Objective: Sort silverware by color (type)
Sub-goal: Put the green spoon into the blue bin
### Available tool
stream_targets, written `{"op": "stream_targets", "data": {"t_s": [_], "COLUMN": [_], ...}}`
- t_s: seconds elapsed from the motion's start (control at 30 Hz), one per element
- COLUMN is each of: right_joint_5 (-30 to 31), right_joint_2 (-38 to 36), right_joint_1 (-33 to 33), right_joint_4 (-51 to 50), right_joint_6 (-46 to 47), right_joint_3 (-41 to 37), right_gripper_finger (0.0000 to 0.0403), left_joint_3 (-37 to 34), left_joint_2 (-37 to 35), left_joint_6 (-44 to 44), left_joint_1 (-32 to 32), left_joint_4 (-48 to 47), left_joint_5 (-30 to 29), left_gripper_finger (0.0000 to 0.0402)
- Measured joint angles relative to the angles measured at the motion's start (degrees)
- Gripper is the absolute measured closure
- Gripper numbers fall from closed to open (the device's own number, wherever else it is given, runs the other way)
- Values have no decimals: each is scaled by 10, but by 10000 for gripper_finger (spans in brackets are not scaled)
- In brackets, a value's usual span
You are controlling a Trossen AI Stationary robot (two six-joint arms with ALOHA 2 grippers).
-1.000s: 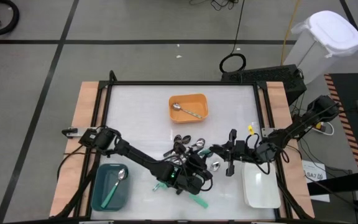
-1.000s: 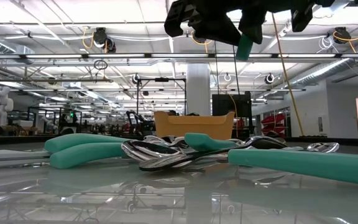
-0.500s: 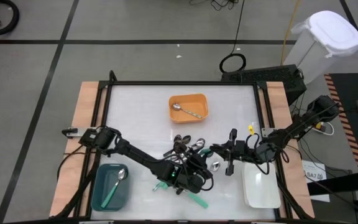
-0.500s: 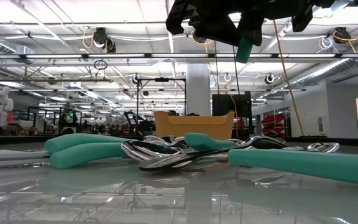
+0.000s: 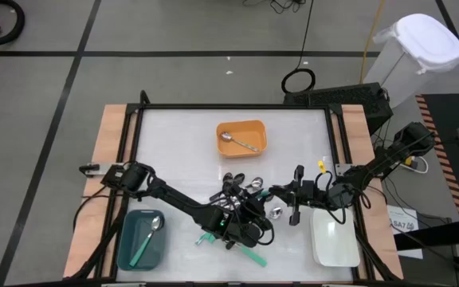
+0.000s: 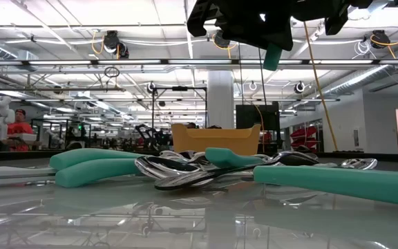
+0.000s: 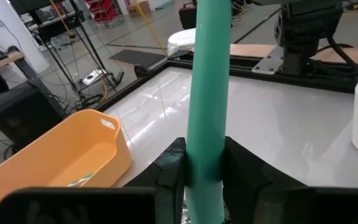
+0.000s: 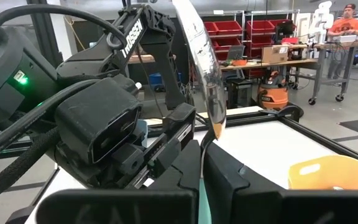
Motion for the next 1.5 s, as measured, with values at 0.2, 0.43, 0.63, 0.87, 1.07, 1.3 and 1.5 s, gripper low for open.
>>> {"op": "stream_targets", "data": {"t_s": [0.2, 0.43, 0.63, 0.87, 1.07, 1.3, 1.5], "right_joint_5": [0, -3, 1, 2, 2, 1, 1], "right_joint_2": [0, 0, 0, -3, -4, -6, -17], "right_joint_1": [0, 0, 0, 0, 0, 0, 0], "right_joint_4": [-3, -17, -30, -34, -37, -50, -74], "right_joint_6": [0, 0, 1, -1, -7, -12, -14], "right_joint_3": [0, 0, 0, 0, 0, 0, 0], "right_gripper_finger": [393, 340, 286, 245, 230, 218, 215], "left_joint_3": [0, 0, 0, 0, 0, 0, 0], "left_joint_2": [0, 0, -5, -20, -38, -78, -124], "left_joint_6": [2, -14, -61, -122, -183, -272, -436], "left_joint_1": [-4, -24, -41, -47, -53, -66, -107], "left_joint_4": [-4, -30, -65, -128, -202, -306, -456], "left_joint_5": [0, -7, -11, -11, -2, 24, 77], "left_gripper_finger": [326, 328, 343, 352, 352, 352, 352]}}
